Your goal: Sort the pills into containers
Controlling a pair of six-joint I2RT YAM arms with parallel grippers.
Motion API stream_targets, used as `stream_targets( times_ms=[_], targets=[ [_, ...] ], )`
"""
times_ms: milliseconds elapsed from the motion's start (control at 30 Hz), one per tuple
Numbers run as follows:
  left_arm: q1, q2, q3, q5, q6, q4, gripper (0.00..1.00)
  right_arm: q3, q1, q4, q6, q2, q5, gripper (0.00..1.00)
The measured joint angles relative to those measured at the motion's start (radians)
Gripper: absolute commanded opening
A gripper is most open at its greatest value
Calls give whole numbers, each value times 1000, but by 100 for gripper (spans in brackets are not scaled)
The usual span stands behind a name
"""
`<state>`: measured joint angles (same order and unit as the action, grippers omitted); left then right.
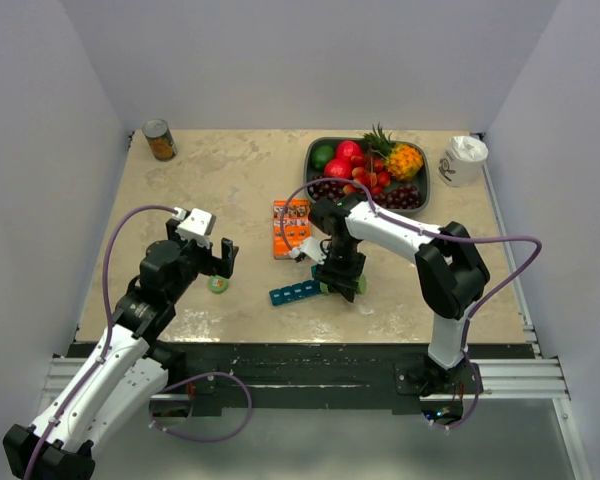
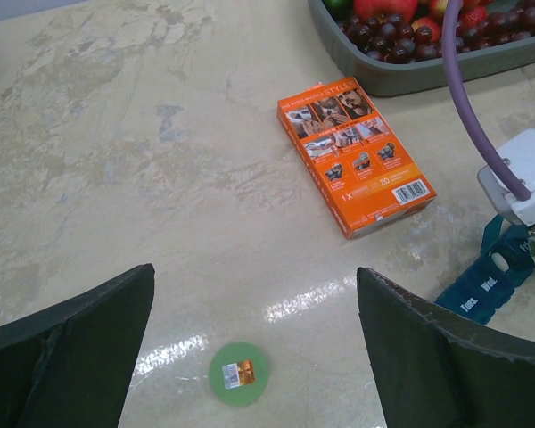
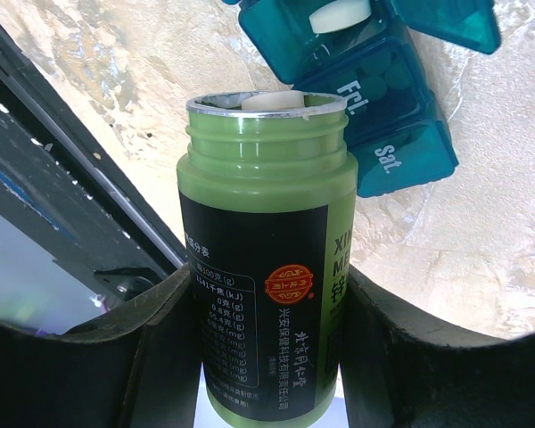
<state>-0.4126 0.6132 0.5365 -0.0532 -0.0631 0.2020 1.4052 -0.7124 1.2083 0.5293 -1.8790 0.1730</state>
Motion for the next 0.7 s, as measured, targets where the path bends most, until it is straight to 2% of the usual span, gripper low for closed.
stream_targets(
  times_ms=[700],
  targets=[
    [0, 0, 0, 5, 0, -2, 99, 20, 0, 8, -18, -35, -6, 0]
  ],
)
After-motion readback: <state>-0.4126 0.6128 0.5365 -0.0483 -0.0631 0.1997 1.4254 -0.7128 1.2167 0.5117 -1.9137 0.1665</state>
